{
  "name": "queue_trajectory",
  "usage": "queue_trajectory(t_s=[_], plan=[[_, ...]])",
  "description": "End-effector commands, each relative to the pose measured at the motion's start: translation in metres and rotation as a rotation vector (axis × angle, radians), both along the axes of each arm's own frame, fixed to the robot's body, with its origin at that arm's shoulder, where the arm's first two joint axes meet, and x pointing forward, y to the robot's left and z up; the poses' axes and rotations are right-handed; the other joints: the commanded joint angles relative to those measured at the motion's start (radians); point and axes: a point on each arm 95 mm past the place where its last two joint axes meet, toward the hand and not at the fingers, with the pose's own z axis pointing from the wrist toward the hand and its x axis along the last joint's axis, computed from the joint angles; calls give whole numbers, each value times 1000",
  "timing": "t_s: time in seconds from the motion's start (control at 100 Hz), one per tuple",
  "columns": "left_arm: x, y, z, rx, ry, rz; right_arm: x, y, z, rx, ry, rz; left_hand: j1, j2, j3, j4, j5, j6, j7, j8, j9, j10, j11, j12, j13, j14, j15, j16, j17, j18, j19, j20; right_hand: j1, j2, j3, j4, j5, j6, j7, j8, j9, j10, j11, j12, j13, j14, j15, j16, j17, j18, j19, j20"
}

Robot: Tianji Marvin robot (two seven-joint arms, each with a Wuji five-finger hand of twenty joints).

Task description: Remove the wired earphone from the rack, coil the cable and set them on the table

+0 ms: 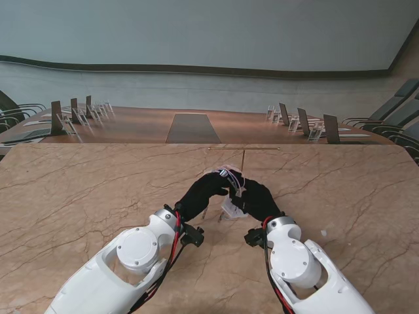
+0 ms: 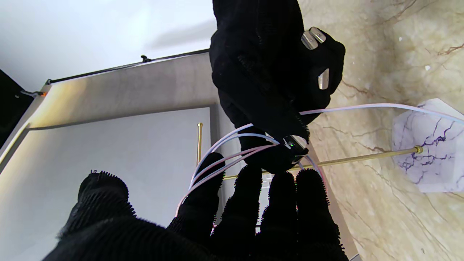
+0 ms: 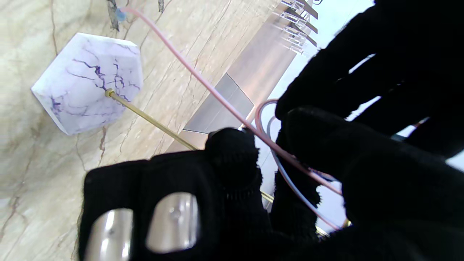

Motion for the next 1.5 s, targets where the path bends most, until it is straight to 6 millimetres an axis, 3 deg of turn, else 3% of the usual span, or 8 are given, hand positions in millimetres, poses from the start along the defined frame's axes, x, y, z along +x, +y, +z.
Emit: queue_trajectory(t_s=[0.0, 0.31, 0.57, 0.73, 0.91, 1.12, 1.33, 1.49], plan=[[-5, -8, 7, -18, -6, -26, -1, 2, -4, 7, 11, -6, 20, -18, 5, 28, 26, -22, 28, 12, 27, -55, 37, 23, 5, 17, 19, 10, 31, -5, 40, 24, 17, -24, 63, 45, 32, -42, 62, 41, 105, 96, 84, 5, 5, 106, 145, 35, 73, -167, 234, 3], [-16, -1, 3, 14, 17, -41, 0, -6, 3, 4, -37, -20, 33, -13, 3, 27, 65, -1, 1, 12, 34, -33, 41, 23, 42, 69, 76, 9, 90, 18, 90, 49, 15, -27, 67, 43, 35, -43, 62, 41, 108, 95, 86, 4, 5, 106, 147, 35, 73, -165, 234, 4], [-21, 6, -5, 71, 32, -41, -6, -15, 12, -5, -79, -25, 33, -10, 1, 28, 112, 2, -4, 45, 80, -9, 67, 91, 66, 110, 133, 98, 79, 59, 124, 69, 11, -30, 72, 45, 38, -43, 62, 38, 114, 93, 87, 3, 5, 105, 150, 37, 73, -164, 234, 8], [-21, 7, -8, 113, 28, -37, -12, -20, 18, -22, -93, -9, 34, -8, 1, 30, 103, -7, -7, 64, 68, -10, 70, 137, 55, 108, 145, 148, 65, 64, 156, 94, 8, -30, 74, 45, 43, -42, 61, 34, 119, 93, 86, 2, 4, 107, 152, 39, 74, -164, 234, 12], [-22, 9, -9, 144, 28, -37, -13, -28, 25, -60, -127, -3, 30, -7, 1, 31, 124, -9, 45, 111, 107, 12, 142, 269, 87, 153, 254, 289, 79, 117, 244, 189, 7, -34, 79, 47, 47, -40, 61, 31, 125, 93, 86, 1, 5, 105, 154, 40, 74, -165, 234, 16], [-23, 14, -11, 175, 34, -49, -8, -39, 32, -134, -153, 15, 18, -6, 1, 32, 108, -35, 237, 262, 189, 25, 237, 405, 158, 198, 374, 435, 108, 191, 372, 321, 4, -41, 87, 48, 61, -47, 56, 29, 130, 92, 86, 1, 4, 103, 157, 43, 75, -168, 234, 22], [-25, 23, -10, 196, 26, -51, -4, -47, 36, -163, -167, 22, 12, -3, 2, 33, 104, -37, 367, 340, 256, 28, 300, 453, 222, 225, 443, 483, 153, 237, 443, 370, 3, -47, 93, 49, 71, -53, 53, 33, 133, 92, 85, 1, 4, 103, 158, 44, 75, -168, 234, 26], [-27, 30, -11, 222, 14, -51, -4, -50, 38, -196, -175, 44, 14, -2, 2, 34, 101, -43, 393, 355, 266, 24, 314, 462, 232, 225, 458, 492, 159, 238, 461, 379, 3, -67, 104, 54, 98, -67, 36, 38, 139, 93, 86, 3, 4, 104, 163, 48, 75, -168, 234, 34]])
